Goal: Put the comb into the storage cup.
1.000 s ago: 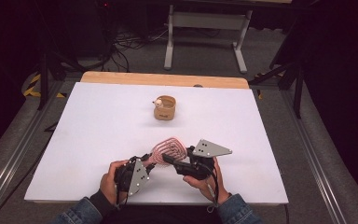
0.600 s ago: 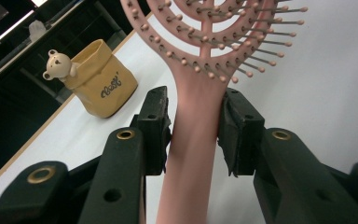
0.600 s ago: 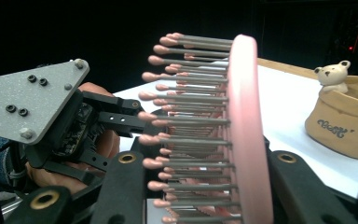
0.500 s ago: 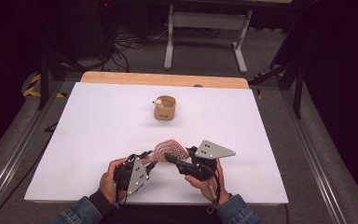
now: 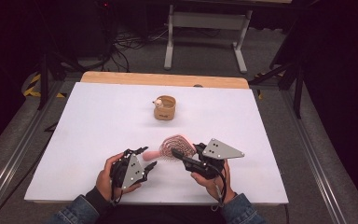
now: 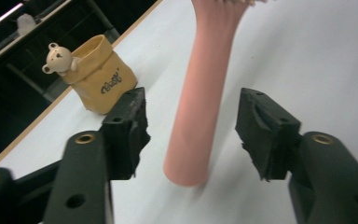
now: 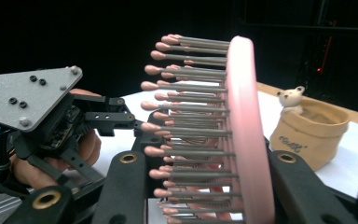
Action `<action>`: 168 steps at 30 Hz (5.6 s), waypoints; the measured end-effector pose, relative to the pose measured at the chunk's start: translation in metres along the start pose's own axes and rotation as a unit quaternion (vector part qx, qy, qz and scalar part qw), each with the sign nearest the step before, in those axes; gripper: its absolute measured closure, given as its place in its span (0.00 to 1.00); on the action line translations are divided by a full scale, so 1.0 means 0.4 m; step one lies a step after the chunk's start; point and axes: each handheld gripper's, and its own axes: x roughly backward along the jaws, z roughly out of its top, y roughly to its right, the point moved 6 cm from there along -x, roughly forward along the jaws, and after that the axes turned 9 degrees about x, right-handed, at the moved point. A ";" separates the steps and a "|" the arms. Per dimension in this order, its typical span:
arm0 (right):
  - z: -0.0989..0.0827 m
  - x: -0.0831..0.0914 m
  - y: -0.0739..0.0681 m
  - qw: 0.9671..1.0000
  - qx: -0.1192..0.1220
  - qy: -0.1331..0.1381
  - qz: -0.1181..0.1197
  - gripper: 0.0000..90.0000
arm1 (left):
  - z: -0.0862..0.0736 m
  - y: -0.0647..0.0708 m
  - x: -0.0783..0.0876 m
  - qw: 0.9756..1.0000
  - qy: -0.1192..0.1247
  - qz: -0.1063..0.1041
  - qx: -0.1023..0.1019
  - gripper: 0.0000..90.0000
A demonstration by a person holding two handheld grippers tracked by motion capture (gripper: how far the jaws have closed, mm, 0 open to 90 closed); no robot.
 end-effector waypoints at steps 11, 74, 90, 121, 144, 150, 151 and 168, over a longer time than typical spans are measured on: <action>0.012 0.021 0.018 0.999 0.023 0.000 -0.032 0.70 | -0.014 -0.025 0.005 0.999 -0.013 -0.037 0.029 0.23; 0.113 0.047 0.202 0.983 0.046 0.000 -0.180 0.70 | -0.158 -0.192 0.184 0.991 0.003 -0.011 0.136 0.07; 0.177 0.013 0.267 0.975 0.065 0.001 -0.214 0.70 | -0.157 -0.193 0.185 0.991 0.006 -0.012 0.134 0.07; 0.142 -0.131 0.290 0.977 0.038 -0.012 -0.208 0.70 | -0.160 -0.193 0.188 0.991 0.004 -0.014 0.134 0.08; 0.076 -0.182 0.297 0.977 0.013 -0.039 -0.208 0.70 | -0.162 -0.190 0.185 0.990 0.004 -0.022 0.136 0.08; 0.061 -0.199 0.297 0.979 0.008 -0.047 -0.200 0.70 | -0.162 -0.191 0.185 0.991 0.003 -0.021 0.135 0.08; 0.059 -0.202 0.297 0.979 0.006 -0.048 -0.199 0.70 | -0.162 -0.191 0.185 0.991 0.003 -0.021 0.135 0.08; 0.024 -0.223 0.304 0.979 -0.013 -0.063 -0.191 0.69 | -0.165 -0.193 0.184 0.990 0.001 -0.022 0.138 0.08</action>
